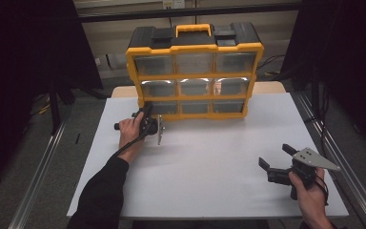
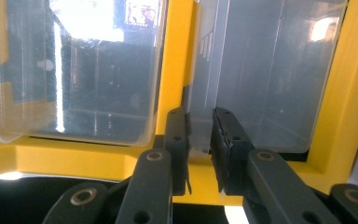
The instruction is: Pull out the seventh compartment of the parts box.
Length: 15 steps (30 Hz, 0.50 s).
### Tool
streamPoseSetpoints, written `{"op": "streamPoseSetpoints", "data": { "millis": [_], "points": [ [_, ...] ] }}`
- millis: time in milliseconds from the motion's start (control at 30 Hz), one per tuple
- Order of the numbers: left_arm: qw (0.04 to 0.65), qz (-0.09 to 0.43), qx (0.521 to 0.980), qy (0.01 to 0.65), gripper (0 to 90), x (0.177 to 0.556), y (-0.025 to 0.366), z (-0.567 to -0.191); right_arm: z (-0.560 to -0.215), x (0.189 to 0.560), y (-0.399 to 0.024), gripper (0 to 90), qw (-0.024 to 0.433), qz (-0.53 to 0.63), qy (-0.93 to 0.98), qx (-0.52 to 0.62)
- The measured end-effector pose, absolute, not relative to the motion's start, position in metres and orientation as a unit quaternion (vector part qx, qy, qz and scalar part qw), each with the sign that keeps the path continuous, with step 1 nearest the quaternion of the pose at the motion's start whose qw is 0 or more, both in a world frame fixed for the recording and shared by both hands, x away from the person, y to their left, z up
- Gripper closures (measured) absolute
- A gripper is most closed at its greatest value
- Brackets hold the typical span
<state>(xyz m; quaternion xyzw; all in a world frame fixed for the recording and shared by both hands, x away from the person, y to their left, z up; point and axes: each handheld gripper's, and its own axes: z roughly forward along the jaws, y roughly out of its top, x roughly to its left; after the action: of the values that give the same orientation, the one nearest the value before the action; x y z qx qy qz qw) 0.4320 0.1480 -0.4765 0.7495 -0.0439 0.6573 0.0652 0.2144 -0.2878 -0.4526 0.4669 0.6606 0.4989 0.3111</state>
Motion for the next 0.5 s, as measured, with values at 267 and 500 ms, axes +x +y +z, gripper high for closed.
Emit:
{"op": "streamPoseSetpoints", "data": {
  "millis": [267, 500],
  "points": [
    [0.098, 0.661, 0.744, -0.036, 79.6, 0.4326, 0.1479, -0.4788, -0.4525, 0.2142, -0.2877, 0.8, 0.311, 0.499, 0.661, 0.467],
    [0.061, 0.666, 0.742, -0.047, 79.6, 0.4268, 0.1483, -0.4737, -0.4525, 0.2142, -0.2873, 0.8, 0.311, 0.499, 0.661, 0.466]
  ]
}}
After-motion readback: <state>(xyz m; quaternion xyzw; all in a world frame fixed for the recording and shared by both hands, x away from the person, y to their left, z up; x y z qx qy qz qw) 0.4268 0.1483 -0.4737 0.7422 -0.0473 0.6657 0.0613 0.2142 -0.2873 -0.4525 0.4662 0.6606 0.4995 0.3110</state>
